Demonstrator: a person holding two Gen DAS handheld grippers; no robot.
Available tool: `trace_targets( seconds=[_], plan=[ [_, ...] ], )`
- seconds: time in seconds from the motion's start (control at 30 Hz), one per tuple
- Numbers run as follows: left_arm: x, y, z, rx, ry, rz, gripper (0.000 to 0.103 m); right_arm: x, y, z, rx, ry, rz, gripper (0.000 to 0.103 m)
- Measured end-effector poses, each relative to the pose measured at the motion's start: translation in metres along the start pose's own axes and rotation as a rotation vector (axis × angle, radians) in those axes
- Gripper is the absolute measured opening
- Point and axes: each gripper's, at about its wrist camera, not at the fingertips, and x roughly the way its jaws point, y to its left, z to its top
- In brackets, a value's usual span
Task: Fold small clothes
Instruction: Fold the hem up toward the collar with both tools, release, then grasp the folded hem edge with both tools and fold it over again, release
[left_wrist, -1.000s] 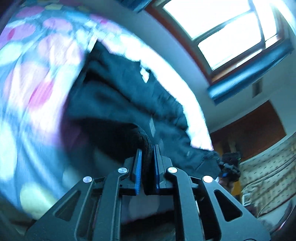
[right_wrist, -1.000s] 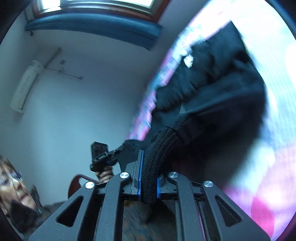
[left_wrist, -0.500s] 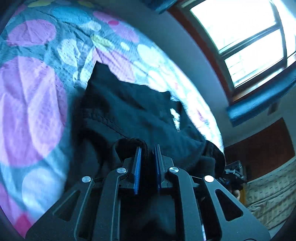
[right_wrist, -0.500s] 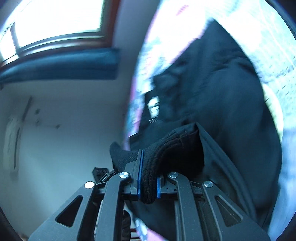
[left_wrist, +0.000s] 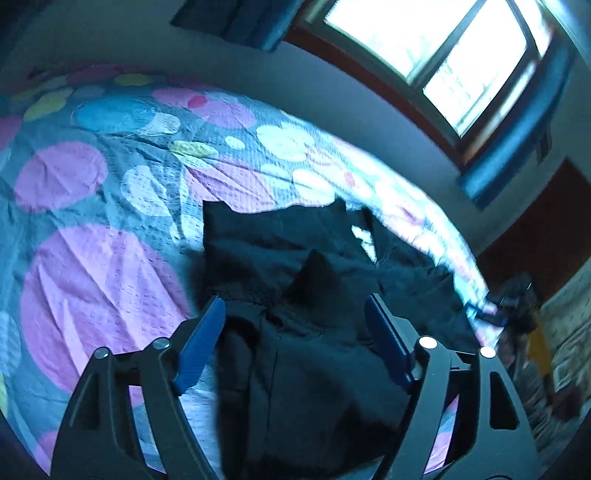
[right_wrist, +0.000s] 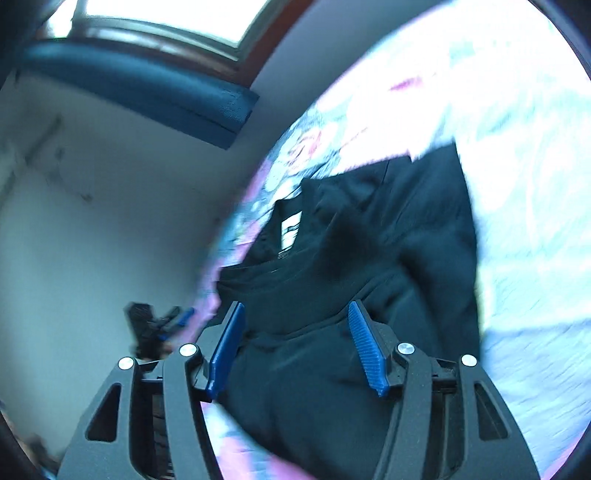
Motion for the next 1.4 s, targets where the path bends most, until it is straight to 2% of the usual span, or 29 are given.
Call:
trace_targets(
  seconds=[0.13,0.33,0.43,0.5,0.7,0.87,0.9,1.03,1.1,1.2,1.27,1.4],
  plan=[
    [0.025,-0.016,0.007,0.123,0.049,0.059,0.088,0.007,-0.003,0.014,-0.074,0.007,-0.033,0.058],
    [0.071,-0.044,0.017,0.341,0.146,0.165,0.089,0.022,-0.009,0.025,-0.161,0.059,-0.085,0.058],
    [0.089,-0.049,0.019,0.369,0.218,0.186,0.088,0.024,-0.010,0.028,-0.171,0.068,-0.089,0.058],
    [0.093,-0.052,0.019,0.378,0.208,0.185,0.088,0.028,-0.010,0.030,-0.189,0.078,-0.093,0.058],
    [0.090,-0.073,0.015,0.492,0.123,0.163,0.088,0.032,-0.006,0.036,-0.257,0.105,-0.100,0.058],
    [0.100,-0.086,0.003,0.585,0.125,0.220,0.088,0.037,-0.003,0.042,-0.306,0.121,-0.103,0.058],
    [0.101,-0.087,0.002,0.589,0.131,0.221,0.084,0.039,-0.003,0.043,-0.314,0.127,-0.112,0.058],
    [0.105,-0.082,0.006,0.553,0.139,0.234,0.052,0.046,-0.001,0.048,-0.340,0.131,-0.143,0.058],
    [0.104,-0.074,0.009,0.517,0.142,0.228,0.045,0.046,0.000,0.049,-0.348,0.133,-0.147,0.058],
    [0.103,-0.066,0.010,0.488,0.159,0.198,0.045,0.042,-0.001,0.051,-0.352,0.117,-0.154,0.058],
    [0.103,-0.067,0.008,0.501,0.158,0.206,0.046,0.040,-0.004,0.053,-0.344,0.105,-0.164,0.058],
    [0.107,-0.067,0.008,0.505,0.165,0.209,0.048,0.048,-0.009,0.052,-0.350,0.140,-0.203,0.058]
  ],
)
